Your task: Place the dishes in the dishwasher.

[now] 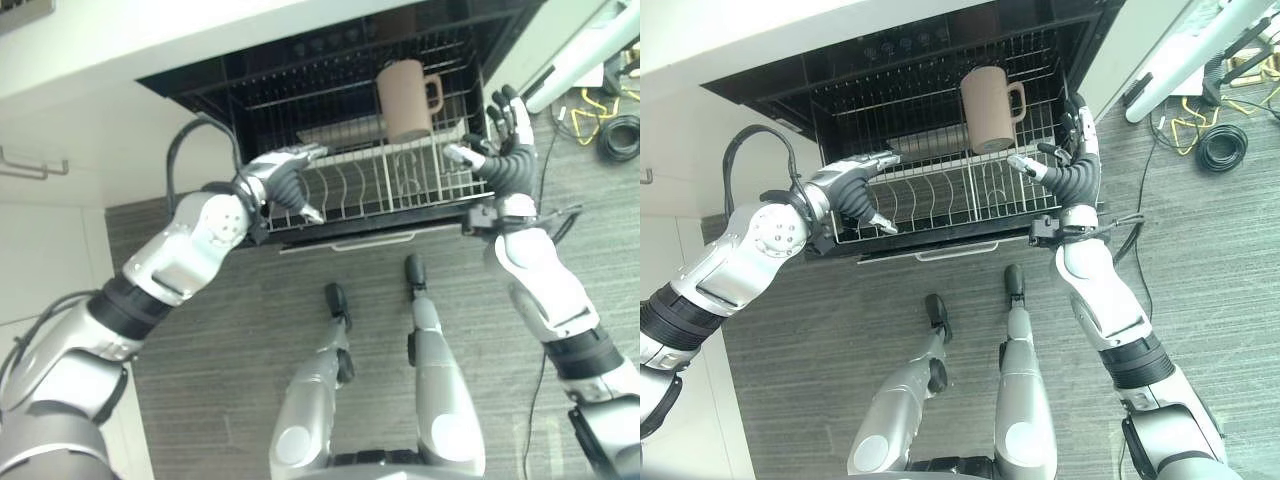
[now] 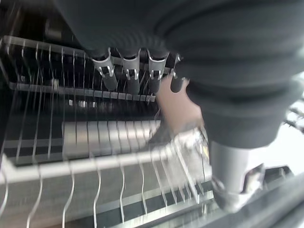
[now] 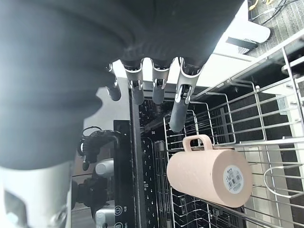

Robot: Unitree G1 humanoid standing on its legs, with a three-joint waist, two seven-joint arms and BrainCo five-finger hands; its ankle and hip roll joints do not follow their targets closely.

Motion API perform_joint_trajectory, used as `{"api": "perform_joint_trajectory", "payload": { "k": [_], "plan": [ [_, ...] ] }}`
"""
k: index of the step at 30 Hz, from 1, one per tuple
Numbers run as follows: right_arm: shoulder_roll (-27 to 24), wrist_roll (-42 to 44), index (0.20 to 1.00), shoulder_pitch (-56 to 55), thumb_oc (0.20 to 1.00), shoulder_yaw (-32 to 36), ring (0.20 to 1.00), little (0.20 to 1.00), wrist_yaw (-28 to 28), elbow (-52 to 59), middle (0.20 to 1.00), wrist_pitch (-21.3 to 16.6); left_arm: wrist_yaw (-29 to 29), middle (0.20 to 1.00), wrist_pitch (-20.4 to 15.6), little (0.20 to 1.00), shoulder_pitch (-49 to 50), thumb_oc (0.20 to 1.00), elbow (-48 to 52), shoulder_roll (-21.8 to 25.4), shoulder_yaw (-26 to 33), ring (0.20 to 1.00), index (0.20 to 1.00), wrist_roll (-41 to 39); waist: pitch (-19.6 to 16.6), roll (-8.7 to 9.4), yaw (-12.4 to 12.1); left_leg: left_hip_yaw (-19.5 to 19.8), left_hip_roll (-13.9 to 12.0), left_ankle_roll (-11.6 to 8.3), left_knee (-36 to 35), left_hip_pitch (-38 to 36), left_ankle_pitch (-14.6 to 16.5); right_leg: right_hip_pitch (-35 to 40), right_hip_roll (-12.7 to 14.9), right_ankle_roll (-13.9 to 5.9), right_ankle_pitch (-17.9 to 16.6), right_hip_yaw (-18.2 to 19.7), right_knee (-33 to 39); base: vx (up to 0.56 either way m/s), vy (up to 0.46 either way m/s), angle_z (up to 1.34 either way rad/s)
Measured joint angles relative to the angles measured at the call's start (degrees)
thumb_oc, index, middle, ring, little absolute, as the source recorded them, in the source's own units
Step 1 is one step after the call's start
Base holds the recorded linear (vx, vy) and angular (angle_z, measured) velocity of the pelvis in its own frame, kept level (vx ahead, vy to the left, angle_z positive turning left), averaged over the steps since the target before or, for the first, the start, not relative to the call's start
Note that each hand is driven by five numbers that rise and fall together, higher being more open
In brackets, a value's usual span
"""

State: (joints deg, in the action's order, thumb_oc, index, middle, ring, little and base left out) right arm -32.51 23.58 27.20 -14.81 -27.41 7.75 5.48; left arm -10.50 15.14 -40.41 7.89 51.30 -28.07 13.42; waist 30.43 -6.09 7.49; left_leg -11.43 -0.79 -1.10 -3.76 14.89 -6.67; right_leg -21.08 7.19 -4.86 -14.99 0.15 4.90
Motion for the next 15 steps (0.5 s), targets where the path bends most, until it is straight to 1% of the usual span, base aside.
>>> {"api": "perform_joint_trajectory", "payload": {
  "k": [1, 5, 7, 8, 9, 10, 11, 12, 13, 14, 15],
  "plan": [
    [-0.03, -0.01, 1.000, -0.86, 1.000, 0.05, 1.000, 1.000, 0.54, 0.00, 1.000, 0.42, 0.54, 1.000, -0.06, 1.000, 0.72, 1.000, 0.46, 0.21, 0.37, 1.000, 1.000, 0.00, -0.02, -0.03, 0.03, 0.01, -0.04, -0.14, -0.46, -1.30, 0.07, 1.05, -0.07, -0.11, 0.33, -0.02, 0.01, 0.04, 0.032, -0.07],
    [0.04, -0.44, 1.000, -3.58, 1.000, 2.71, 1.000, 1.000, 3.39, 0.05, 1.000, 1.66, 3.14, 1.000, -1.91, 1.000, 6.11, 1.000, 6.41, 1.24, 6.31, 1.000, 1.000, -0.05, -0.27, -0.46, -0.19, 0.77, 0.03, -0.33, -1.15, -4.73, 0.17, 4.73, 0.13, -0.03, 1.09, -1.03, 0.02, 0.07, 0.010, 0.10],
    [0.02, -0.45, 1.000, -6.84, 1.000, 4.34, 1.000, 1.000, 4.68, 0.68, 1.000, 1.66, 4.83, 1.000, -2.79, 1.000, 12.14, 1.000, 9.71, 1.17, 10.29, 1.000, 1.000, -1.21, -0.74, -1.03, -0.28, 1.49, -0.19, -0.17, -1.17, -7.85, 0.36, 8.21, 0.03, -0.07, 1.92, -1.90, 0.04, 0.08, -0.049, 0.17],
    [0.01, -0.59, 1.000, -9.65, 1.000, 5.33, 1.000, 1.000, 5.55, 1.81, 1.000, 1.51, 6.62, 1.000, -4.67, 1.000, 16.45, 1.000, 10.87, 0.92, 12.40, 1.000, 1.000, -2.91, -2.54, -1.92, -0.46, 2.09, -0.27, -0.68, -1.19, -8.37, 1.17, 9.06, 0.06, -0.03, 2.61, -2.52, 0.04, 0.07, -0.095, 0.21],
    [0.08, -1.14, 1.000, -12.85, 1.000, 6.02, 1.000, 1.000, 6.73, 2.85, 1.000, 1.28, 8.36, 1.000, -6.01, 1.000, 21.95, 1.000, 11.93, 0.24, 14.70, 1.000, 1.000, -4.59, -4.80, -3.12, -1.24, 2.32, -0.36, -0.69, -1.24, -8.69, 1.52, 9.50, 0.01, -0.10, 2.93, -2.80, 0.05, 0.03, -0.140, 0.15],
    [0.07, -1.16, 1.000, -14.64, 1.000, 6.54, 1.000, 1.000, 7.43, 3.56, 1.000, 1.06, 9.53, 1.000, -7.00, 1.000, 24.70, 1.000, 12.52, -1.50, 16.82, 1.000, 1.000, -5.98, -5.30, -3.69, -1.51, 2.45, -0.39, -0.67, -1.24, -9.49, 1.65, 10.38, -0.04, -0.21, 3.23, -2.98, 0.05, 0.01, -0.160, 0.14],
    [0.13, -1.28, 1.000, -17.90, 1.000, 7.19, 1.000, 1.000, 8.72, 4.56, 1.000, 0.50, 11.92, 1.000, -10.15, 1.000, 30.21, 1.000, 12.38, -6.28, 20.37, 1.000, 1.000, -7.98, -6.69, -4.54, -1.76, 3.09, -0.54, -0.62, -1.20, -10.47, 1.88, 11.80, -0.10, -0.17, 3.85, -3.80, 0.05, 0.11, -0.221, 0.21],
    [1.10, -2.23, 1.000, -23.02, 1.000, 7.61, 1.000, 1.000, 10.96, 5.53, 1.000, -0.31, 14.77, 1.000, -14.47, 1.000, 38.67, 1.000, 12.39, -14.78, 24.42, 1.000, 1.000, -11.68, -10.43, -3.81, -3.01, 3.47, -1.34, -0.77, -1.18, -12.41, 2.24, 13.99, -0.76, 0.10, 4.89, -4.51, 0.05, 0.10, -0.165, 0.25],
    [2.47, -2.34, 1.000, -24.21, 1.000, 7.75, 1.000, 1.000, 12.18, 5.55, 1.000, -1.36, 15.32, 1.000, -16.22, 1.000, 40.97, 1.000, 11.85, -16.73, 23.91, 1.000, 1.000, -14.06, -12.22, -2.72, -3.51, 3.80, -1.85, -1.26, -1.18, -13.25, 2.73, 15.03, -1.21, 0.32, 5.65, -5.20, 0.04, 0.19, -0.171, 0.27],
    [3.78, -2.53, 1.000, -24.99, 1.000, 8.08, 1.000, 1.000, 14.08, 5.58, 1.000, -2.64, 15.77, 1.000, -18.57, 1.000, 42.30, 1.000, 10.88, -18.88, 23.34, 1.000, 1.000, -17.51, -13.19, -1.81, -3.47, 4.43, -2.17, -1.60, -1.19, -14.63, 3.04, 16.78, -1.54, 0.52, 6.26, -5.87, 0.04, 0.09, -0.073, 0.20],
    [5.62, -2.78, 1.000, -25.53, 1.000, 7.51, 1.000, 1.000, 16.44, 5.29, 1.000, -4.44, 15.91, 1.000, -21.46, 1.000, 43.37, 1.000, 9.19, -22.37, 21.36, 1.000, 1.000, -21.83, -15.14, -0.49, -3.83, 4.47, -2.55, -2.10, -1.20, -16.05, 3.86, 18.15, -1.89, 0.19, 7.75, -6.16, -0.05, 0.18, -0.163, 0.17]
  ]
}}
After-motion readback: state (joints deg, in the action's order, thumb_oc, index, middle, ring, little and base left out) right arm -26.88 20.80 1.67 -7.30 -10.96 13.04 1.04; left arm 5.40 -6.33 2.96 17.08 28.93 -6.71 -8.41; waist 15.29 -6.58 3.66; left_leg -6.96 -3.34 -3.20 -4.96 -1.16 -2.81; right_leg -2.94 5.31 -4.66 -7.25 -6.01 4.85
